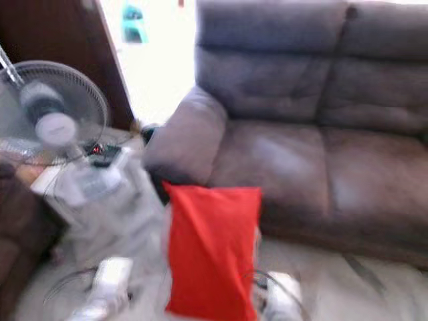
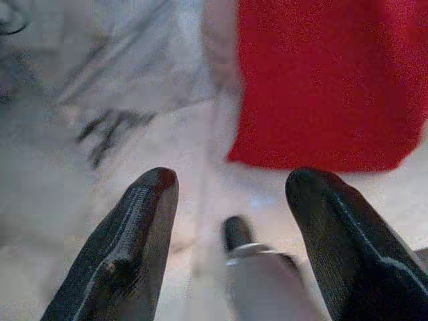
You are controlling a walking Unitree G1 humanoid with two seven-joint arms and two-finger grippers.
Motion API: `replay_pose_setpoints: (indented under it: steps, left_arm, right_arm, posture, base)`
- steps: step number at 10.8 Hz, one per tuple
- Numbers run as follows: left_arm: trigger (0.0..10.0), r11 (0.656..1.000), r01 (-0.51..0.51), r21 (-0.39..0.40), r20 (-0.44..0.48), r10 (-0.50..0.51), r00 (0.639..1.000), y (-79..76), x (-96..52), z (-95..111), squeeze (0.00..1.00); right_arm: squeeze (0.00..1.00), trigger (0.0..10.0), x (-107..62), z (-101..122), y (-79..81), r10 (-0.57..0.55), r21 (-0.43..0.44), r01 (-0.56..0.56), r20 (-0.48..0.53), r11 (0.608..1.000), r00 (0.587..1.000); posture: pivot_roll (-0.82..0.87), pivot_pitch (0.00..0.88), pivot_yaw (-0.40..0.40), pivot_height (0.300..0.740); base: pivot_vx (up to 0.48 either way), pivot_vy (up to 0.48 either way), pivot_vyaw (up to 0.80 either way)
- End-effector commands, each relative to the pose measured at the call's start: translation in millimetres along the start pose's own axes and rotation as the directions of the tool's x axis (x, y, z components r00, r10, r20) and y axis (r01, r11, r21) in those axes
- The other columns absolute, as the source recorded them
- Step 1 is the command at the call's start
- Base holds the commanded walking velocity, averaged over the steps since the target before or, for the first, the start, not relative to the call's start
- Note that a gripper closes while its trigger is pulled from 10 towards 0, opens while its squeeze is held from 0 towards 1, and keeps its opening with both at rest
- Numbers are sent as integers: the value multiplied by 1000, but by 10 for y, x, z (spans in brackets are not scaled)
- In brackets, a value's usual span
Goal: Move the pillow to the sofa from floor
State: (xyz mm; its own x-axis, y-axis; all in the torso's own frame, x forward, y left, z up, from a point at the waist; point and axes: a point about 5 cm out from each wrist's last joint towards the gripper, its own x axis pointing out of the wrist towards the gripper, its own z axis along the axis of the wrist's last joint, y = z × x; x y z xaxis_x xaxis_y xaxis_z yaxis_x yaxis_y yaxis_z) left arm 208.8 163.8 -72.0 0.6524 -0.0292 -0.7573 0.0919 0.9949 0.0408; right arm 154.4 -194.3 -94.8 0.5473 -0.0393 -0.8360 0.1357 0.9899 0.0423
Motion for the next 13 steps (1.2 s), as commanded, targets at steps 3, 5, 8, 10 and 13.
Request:
replay_pose_setpoints:
  steps: [3, 5, 8, 10, 13]
  left_arm:
    - [10000, 999, -33, 14, -21, 33, 999, 150, -29, -77, 0]
    - [10000, 999, -32, 6, -14, 32, 999, 147, -28, -69, 0]
    - [10000, 998, -18, 55, -19, 20, 1000, 132, -24, -62, 0]
    - [10000, 998, -14, 59, -20, 15, 1000, 111, -25, -71, 0]
    - [10000, 998, -8, 66, -22, 10, 1000, 86, -23, -75, 0]
  right_arm:
    - [0, 10000, 31, 99, 118, 32, 3, -32, 23, 999, 999]
    - [0, 10000, 34, 115, 123, 34, 6, -34, 27, 999, 999]
    - [0, 10000, 19, 52, 93, 33, -1, -33, 14, 999, 999]
    - [0, 10000, -50, -154, -36, 34, -48, -34, -10, 998, 999]
    - [0, 10000, -2, -27, 118, 53, -30, -53, 17, 998, 998]
  posture:
    - [-7, 0, -1, 740]
    - [-9, 0, -1, 740]
    - [-9, 0, -2, 740]
    - [-15, 0, 0, 740]
    - [-15, 0, -3, 740]
  base:
    - [87, 0, 0]
    - [0, 0, 0]
    - [0, 0, 0]
    - [0, -144, 0]
    - [0, -308, 0]
